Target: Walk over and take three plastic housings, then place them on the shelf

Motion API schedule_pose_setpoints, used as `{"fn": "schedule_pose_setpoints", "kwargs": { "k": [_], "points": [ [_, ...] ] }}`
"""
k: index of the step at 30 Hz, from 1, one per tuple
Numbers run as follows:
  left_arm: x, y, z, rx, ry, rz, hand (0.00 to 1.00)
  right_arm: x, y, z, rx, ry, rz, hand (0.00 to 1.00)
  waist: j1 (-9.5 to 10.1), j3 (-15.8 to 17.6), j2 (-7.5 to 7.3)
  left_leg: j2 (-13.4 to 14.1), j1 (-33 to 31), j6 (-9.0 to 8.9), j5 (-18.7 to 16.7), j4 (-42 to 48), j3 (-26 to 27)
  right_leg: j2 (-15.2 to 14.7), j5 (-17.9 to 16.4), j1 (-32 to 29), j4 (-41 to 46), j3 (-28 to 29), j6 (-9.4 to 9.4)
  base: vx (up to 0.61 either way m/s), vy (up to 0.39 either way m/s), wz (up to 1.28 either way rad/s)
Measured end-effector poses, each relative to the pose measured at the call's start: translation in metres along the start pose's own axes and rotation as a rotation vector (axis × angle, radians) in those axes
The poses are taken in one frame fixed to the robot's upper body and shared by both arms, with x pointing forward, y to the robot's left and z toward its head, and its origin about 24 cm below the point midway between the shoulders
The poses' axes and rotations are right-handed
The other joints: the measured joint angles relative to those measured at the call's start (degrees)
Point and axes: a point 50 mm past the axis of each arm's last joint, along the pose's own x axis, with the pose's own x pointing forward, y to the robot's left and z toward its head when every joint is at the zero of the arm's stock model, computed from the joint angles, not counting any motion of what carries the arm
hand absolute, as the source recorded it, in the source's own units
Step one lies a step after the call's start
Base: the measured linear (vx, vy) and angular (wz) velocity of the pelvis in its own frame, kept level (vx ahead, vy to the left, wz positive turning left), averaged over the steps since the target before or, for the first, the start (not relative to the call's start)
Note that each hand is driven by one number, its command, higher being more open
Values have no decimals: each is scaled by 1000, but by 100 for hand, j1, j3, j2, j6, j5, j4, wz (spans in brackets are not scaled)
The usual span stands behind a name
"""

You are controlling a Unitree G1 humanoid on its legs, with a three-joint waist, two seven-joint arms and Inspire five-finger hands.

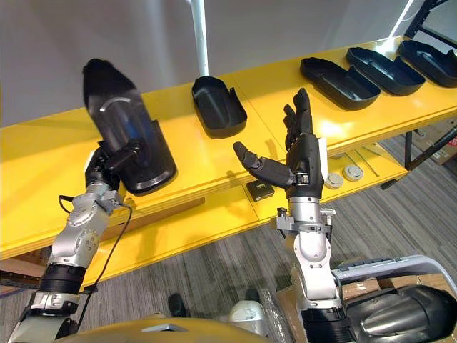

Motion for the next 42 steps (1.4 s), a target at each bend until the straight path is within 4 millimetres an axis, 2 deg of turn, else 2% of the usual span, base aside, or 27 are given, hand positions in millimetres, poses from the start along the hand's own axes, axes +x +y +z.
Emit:
{"fn": "schedule_pose_setpoints", "kwargs": {
  "k": [8,14,24,33,34,37,42],
  "points": [
    [21,4,-1,-34,66,12,0,14,9,6,-3,-38,98,100,-7,4,-8,11,-20,23,47,-1,-6,10,61,-4,-58,24,0,0,0,0],
    [36,0,11,16,92,-45,0,26,15,11,-25,-64,184,100,-10,22,-29,17,-144,-20,50,-1,-3,10,84,-110,-58,56,-35,0,0,0],
    [46,-1,27,76,99,-102,0,36,29,12,1,-70,334,100,12,168,-40,50,-198,-36,86,0,10,15,104,-181,-32,83,-53,0,0,0],
    [50,-4,36,83,84,-113,0,40,41,14,14,-68,385,100,24,386,42,72,-200,-55,100,0,8,30,93,-204,28,81,-66,0,0,0],
    [51,-5,38,83,80,-115,100,41,41,14,14,-71,388,100,31,411,47,72,-211,-64,106,0,6,28,91,-230,50,82,-68,-32,9,0],
    [54,-9,44,81,67,-122,100,45,45,18,15,-89,415,100,69,527,76,80,-239,-98,129,0,3,30,89,-282,102,86,-71,-21,4,0],
    [57,-14,50,173,37,-111,100,46,52,19,24,-98,441,100,68,601,99,84,-333,-124,150,0,-14,28,83,-386,152,75,-76,0,-1,1]
  ]
}}
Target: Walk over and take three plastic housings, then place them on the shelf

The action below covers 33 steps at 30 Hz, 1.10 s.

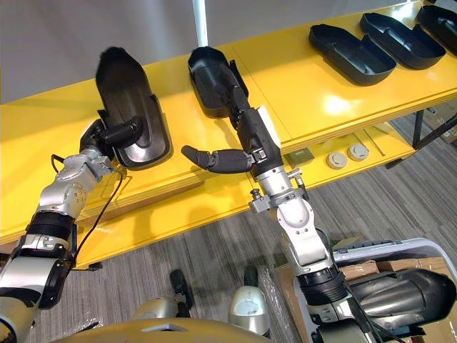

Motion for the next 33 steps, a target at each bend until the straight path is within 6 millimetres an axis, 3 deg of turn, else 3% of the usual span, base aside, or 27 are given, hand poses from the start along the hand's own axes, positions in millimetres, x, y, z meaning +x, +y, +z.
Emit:
{"fn": "schedule_pose_setpoints", "kwargs": {
  "k": [14,22,26,30,33],
  "points": [
    [3,-5,13,63,-40,63,100,6,0,1,-2,1,-19,100,-51,156,12,14,-36,-6,49,0,-90,13,1,9,4,-80,0,4,-4,3],
    [3,9,16,58,-98,256,100,5,-1,1,-6,3,-30,100,-100,177,15,36,-29,3,61,0,-103,34,20,23,-16,-98,24,3,-2,0],
    [-5,21,14,1,-152,335,100,4,4,-1,18,5,-52,100,-99,178,10,23,61,64,111,19,-157,57,23,158,-25,-193,30,51,-22,8],
    [-22,13,9,-57,-213,324,100,6,11,-3,62,-6,-96,100,-64,172,-5,23,163,56,105,19,-292,70,23,407,-149,-365,29,24,-8,15],
    [-42,5,21,-94,-332,284,100,1,19,-8,57,19,-109,100,49,162,-18,33,284,37,90,15,-350,88,18,601,-234,-453,22,-2,0,10]
  ]
}}
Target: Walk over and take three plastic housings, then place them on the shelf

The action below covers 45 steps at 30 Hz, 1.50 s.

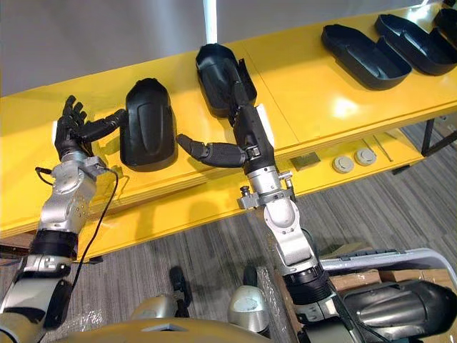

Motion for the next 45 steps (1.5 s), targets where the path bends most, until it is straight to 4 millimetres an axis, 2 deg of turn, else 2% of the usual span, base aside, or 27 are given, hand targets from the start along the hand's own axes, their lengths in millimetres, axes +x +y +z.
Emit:
{"fn": "schedule_pose_setpoints", "kwargs": {
  "k": [3,6,8,9,10,11,13,14,15,17,19,20,22,25,28,32,35,37,44,45],
  "points": [
    [-16,-3,27,-68,-149,-55,100,-12,7,-10,36,54,-33,100,60,-52,-31,-5,45,-28,-23,-14,-78,2,-46,128,-92,-143,-59,-19,6,15],
    [-40,1,38,-103,-226,-107,100,-25,13,-19,69,107,-74,100,90,-195,-58,-15,45,-27,-23,-14,-160,-1,-52,214,-155,-259,-69,22,3,14],
    [-71,10,28,-155,-205,-109,100,-36,16,-25,67,148,-90,100,166,-370,-73,-7,46,-43,-40,-6,-197,5,-41,230,-173,-279,-51,54,-5,5],
    [-86,14,20,-187,-169,-100,100,-40,18,-27,77,162,-97,100,209,-418,-75,5,49,-51,-46,13,-214,14,-44,249,-175,-297,-54,67,-15,14],
    [-109,22,6,-249,-101,-75,100,-43,19,-28,84,175,-93,100,255,-422,-86,37,19,-73,-68,77,-292,28,-50,280,-173,-358,-65,54,-13,15],
    [-117,26,0,-259,-70,-60,100,-44,20,-29,85,181,-91,100,312,-417,-102,65,-75,-94,-151,264,-333,33,-54,278,-169,-365,-73,11,-28,9],
    [-139,39,-19,-274,34,-1,100,-48,24,-37,76,221,-62,100,570,-405,-145,295,-501,-219,-640,1355,-481,126,-143,275,-150,-271,-151,-40,-43,-17],
    [-144,43,-23,-270,55,15,100,-50,26,-39,74,234,-50,100,651,-404,-154,352,-609,-293,-725,1640,-602,155,-175,282,-139,-229,-188,-62,-59,-18],
    [-151,47,-27,-259,84,29,100,-51,25,-41,54,243,-26,100,695,-400,-155,396,-809,-394,-831,2005,-909,193,-181,282,-124,-230,-195,-75,-44,6],
    [-153,44,-29,-264,89,10,100,-53,19,-39,19,230,-17,100,667,-397,-83,391,-869,-306,-1009,1934,-1106,214,-174,205,-82,-330,-183,-55,28,22],
    [-151,32,-26,-276,55,-72,100,-53,10,-36,58,201,-116,100,593,-319,-224,340,-852,-173,-926,1632,-579,-47,-75,188,-66,-556,-43,-30,106,26],
    [-149,26,-26,-284,52,-100,100,-54,7,-35,74,188,-156,100,550,-311,-238,305,-854,-132,-835,1555,-472,-122,-46,181,-50,-629,1,-15,122,48],
    [-143,3,-27,-323,45,-201,100,-59,-7,-30,84,144,-323,100,525,-296,-262,-76,-775,112,-499,1051,-398,-489,16,15,181,-733,82,-18,170,37],
    [-145,3,-29,-313,59,-218,100,-72,-6,-32,118,167,-413,100,513,-276,-294,-389,-442,179,-283,293,-228,-729,-19,-137,352,-661,50,5,170,-7],
    [-149,11,-32,-288,80,-210,100,-84,-2,-31,116,189,-400,100,507,-273,-301,-423,-332,129,-248,-15,-220,-681,-103,-150,340,-566,-40,12,41,10],
    [-150,13,-37,-281,112,-171,100,-71,-6,-23,102,126,-364,100,526,-237,-332,-256,-408,42,-113,-14,-280,-504,-165,-182,339,-598,93,-5,-65,9],
    [-154,6,-41,-345,143,-166,100,-69,-9,-16,59,97,-345,100,519,-232,-328,-79,-568,48,121,-14,-352,-288,-190,-201,286,-754,84,15,-91,20],
    [-154,5,-41,-358,138,-157,100,-70,-11,-16,34,101,-336,100,538,-232,-330,-10,-546,34,143,-14,-381,-229,-158,-131,248,-808,65,45,-82,10],
    [-152,1,-41,-354,120,-147,100,-67,-14,-15,36,91,-389,100,526,-194,-332,-20,-470,49,187,-14,-442,-212,-167,-26,257,-848,45,21,-13,4],
    [-153,2,-41,-353,122,-142,100,-69,-14,-16,40,99,-413,100,522,-178,-330,-22,-439,7,154,-15,-472,-215,-189,20,265,-870,41,-33,8,9]
  ]
}}
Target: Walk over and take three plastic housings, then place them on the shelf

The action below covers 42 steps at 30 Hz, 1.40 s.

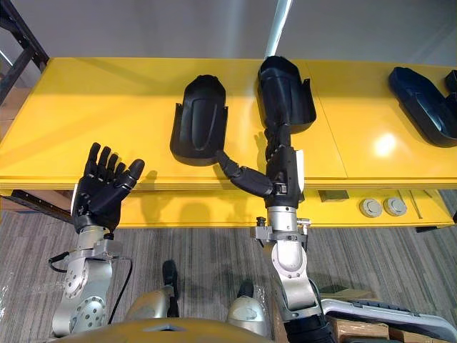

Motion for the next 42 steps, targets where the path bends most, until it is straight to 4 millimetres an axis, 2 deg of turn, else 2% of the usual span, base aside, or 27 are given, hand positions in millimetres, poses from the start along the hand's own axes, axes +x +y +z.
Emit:
{"fn": "schedule_pose_setpoints", "kwargs": {
  "k": [4,9,11,13,14,16,19,27,29,30,33,35,42],
  "points": [
    [-3,-1,4,0,-17,-5,100,-15,-3,-6,-6,55,-35,100,14,200,57,13,-98,-2,-28,-1,-110,12,-146,-87,118,-74,-8,-67,2,11],
    [-6,-8,21,-1,-132,-65,100,-12,0,-4,-3,40,-30,100,40,446,184,20,-548,-69,17,1,-238,41,-137,-493,115,-84,-3,-56,9,14],
    [-7,-11,27,-6,-173,-80,100,-9,1,-3,-5,29,-33,100,141,555,179,16,-564,-123,117,2,-246,27,-130,-540,182,-46,-1,14,-7,3],
    [-8,-14,34,-11,-210,-91,100,-6,5,0,-23,5,-21,100,159,591,136,14,-608,-112,127,9,-284,17,-113,-565,196,-56,-17,63,-25,9],
    [-7,-17,39,-19,-241,-107,100,-2,10,7,-6,-33,-10,100,172,628,126,8,-687,-64,161,24,-298,12,-100,-628,212,-75,-15,76,-25,13],
    [-6,-19,41,-6,-253,-117,100,0,12,11,4,-52,0,100,171,639,112,-2,-696,-8,204,27,-318,-2,-99,-641,258,-91,-9,71,-22,10],
    [-4,-22,42,5,-268,-132,100,3,15,16,12,-78,8,100,166,690,88,2,-679,-16,197,27,-350,2,-134,-635,284,-95,-32,54,-31,2],
    [-9,-14,43,21,-272,-115,100,-8,8,10,-20,-31,62,100,123,738,97,44,-293,-89,-9,3,-97,44,-259,-422,280,117,-81,9,-21,-18],
    [-7,-17,44,16,-281,-124,100,1,4,15,-51,-66,78,100,110,740,99,59,-347,-71,7,3,-89,62,-247,-477,275,126,-72,-32,-12,-5],
    [-4,-20,45,8,-294,-126,100,11,2,21,-67,-112,86,100,114,740,98,64,-372,-69,23,3,-88,68,-236,-502,276,130,-64,0,0,0],
    [5,-27,52,-11,-336,-131,100,41,5,37,-81,-233,106,100,129,740,98,75,-408,-11,127,21,-98,85,-171,-511,281,114,-36,-10,-4,7],
    [9,-30,55,-13,-355,-140,100,50,9,45,-79,-277,118,100,158,740,99,76,-409,-14,135,22,-118,91,-169,-495,282,92,-37,9,-10,8],
    [9,-29,54,-8,-346,-138,100,54,15,49,-172,-324,167,100,153,739,98,44,-401,-11,142,1,-230,70,-183,-400,280,-29,-52,-4,-3,9]
  ]
}}
